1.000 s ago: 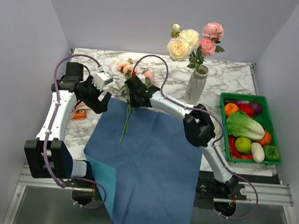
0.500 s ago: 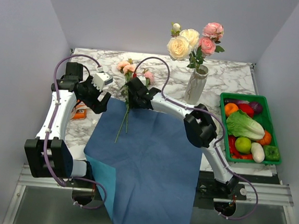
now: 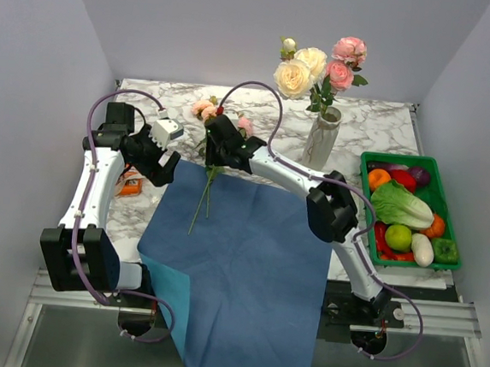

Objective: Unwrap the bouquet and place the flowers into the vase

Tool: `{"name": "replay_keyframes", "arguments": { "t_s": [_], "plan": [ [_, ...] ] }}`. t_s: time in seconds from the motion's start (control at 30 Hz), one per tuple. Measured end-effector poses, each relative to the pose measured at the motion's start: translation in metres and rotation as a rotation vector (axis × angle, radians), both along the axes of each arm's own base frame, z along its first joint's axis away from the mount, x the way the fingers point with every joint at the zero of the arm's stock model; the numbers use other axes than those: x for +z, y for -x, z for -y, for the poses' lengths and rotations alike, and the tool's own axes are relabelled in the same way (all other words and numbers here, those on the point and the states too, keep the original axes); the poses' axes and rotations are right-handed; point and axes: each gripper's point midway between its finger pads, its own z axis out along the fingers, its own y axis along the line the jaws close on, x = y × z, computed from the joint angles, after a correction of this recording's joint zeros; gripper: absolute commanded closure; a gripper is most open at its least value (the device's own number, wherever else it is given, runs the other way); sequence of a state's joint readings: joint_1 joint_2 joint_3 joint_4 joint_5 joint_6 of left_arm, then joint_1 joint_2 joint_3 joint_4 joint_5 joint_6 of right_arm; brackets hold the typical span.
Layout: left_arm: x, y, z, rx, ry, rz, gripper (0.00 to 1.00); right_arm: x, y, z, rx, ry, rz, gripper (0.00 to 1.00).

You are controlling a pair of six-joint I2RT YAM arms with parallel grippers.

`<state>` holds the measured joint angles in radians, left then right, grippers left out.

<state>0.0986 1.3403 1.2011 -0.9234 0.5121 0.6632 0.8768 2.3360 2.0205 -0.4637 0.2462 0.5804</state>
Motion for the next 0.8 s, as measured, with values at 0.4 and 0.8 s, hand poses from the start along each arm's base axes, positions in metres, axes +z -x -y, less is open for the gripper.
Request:
{"name": "replay_keyframes", "arguments": {
  "t_s": [0.4, 0.8],
  "plan": [
    [0.0, 0.0, -0.004, 0.011, -0.001, 0.001, 0.01, -0.039, -0.011, 0.0, -0.026, 0.044, -0.058, 0.51],
    [-0.001, 0.001, -0.008, 0.018, -0.003, -0.006, 0.01, -0.056, -0.003, 0.013, -0.042, 0.089, -0.107, 0.72]
  ]
}}
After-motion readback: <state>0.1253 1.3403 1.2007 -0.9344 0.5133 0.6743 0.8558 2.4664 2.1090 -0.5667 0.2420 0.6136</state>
